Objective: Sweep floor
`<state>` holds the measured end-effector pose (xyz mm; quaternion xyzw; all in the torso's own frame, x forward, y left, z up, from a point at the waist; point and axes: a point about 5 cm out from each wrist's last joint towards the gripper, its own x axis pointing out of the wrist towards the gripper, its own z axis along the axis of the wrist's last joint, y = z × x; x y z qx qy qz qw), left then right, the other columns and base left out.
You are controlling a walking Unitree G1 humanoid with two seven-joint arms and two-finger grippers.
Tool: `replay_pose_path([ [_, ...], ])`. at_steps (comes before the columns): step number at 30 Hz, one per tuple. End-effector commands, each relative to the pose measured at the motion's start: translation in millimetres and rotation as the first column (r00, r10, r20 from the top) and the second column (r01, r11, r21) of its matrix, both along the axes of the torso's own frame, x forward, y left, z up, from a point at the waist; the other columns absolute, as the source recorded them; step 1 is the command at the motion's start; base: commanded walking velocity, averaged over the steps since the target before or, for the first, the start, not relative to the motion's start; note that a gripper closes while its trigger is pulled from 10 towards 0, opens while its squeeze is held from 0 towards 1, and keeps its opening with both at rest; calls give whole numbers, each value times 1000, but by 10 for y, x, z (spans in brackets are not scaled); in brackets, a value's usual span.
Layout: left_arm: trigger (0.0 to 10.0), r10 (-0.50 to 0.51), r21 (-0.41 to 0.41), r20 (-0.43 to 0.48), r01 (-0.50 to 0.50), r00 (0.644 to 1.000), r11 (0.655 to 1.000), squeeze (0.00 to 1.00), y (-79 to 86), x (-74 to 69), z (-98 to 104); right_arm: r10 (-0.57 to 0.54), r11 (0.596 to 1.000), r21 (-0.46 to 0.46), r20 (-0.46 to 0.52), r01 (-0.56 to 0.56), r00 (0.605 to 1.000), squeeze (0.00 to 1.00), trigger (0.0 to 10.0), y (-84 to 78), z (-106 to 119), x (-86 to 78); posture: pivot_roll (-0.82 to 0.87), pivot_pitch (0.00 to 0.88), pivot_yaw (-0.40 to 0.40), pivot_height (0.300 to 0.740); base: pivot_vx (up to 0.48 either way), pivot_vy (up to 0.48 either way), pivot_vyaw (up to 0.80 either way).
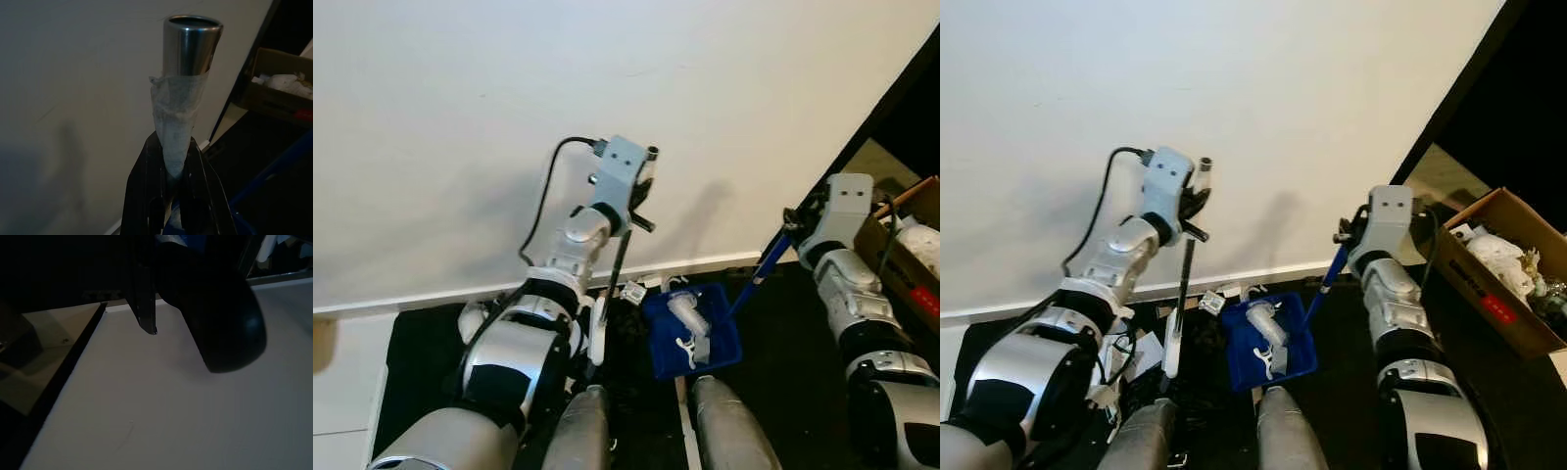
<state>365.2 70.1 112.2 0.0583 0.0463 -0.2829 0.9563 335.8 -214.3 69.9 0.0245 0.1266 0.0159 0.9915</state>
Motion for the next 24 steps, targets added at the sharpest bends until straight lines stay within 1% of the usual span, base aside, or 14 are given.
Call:
replay_pose_path([
  [1,10000,-33,-80,18,34,999,996,0,-173,-13,71,49,998,40,-52,-47,997,0,10000,163,-126,-42,0,168,31,740,0,0,0],
  [4,10000,-44,-133,18,46,999,990,0,-316,-21,124,78,996,40,-56,-76,995,0,10000,259,-144,-38,-1,168,28,740,0,0,0],
  [5,10000,-44,-133,18,46,999,990,0,-316,-21,124,78,996,40,-56,-76,995,0,10000,259,-144,-38,-1,168,28,740,0,0,0],
  [7,10000,-62,-156,20,64,998,986,0,-420,-30,164,86,996,42,-54,-84,995,0,10000,292,-142,-32,-2,165,28,740,0,0,0],
  [8,10000,-62,-156,20,64,998,986,0,-420,-30,164,86,996,42,-54,-84,995,0,10000,292,-142,-32,-2,165,28,740,0,0,0],
  [11,10000,-116,-175,37,120,993,977,0,-586,-51,245,89,995,46,-49,-87,995,0,10000,319,-125,-16,-4,159,30,740,0,0,0],
  [15,10000,-162,-193,62,171,985,966,0,-686,-69,319,93,995,48,-47,-91,995,0,10000,339,-122,-11,-4,153,30,740,0,0,0],
  [17,10000,-170,-199,70,181,983,963,0,-704,-72,341,95,995,48,-46,-93,994,0,10000,345,-121,-10,-4,153,30,740,0,0,0],
  [21,10000,-176,-293,125,206,977,934,0,-754,-20,589,93,994,62,-44,-90,995,0,10000,353,-125,-12,3,143,27,740,0,0,0],
  [24,10000,-200,-332,169,247,965,910,0,-807,-8,756,95,994,62,-44,-92,994,0,10000,355,-127,-14,4,139,28,740,0,0,0],
])
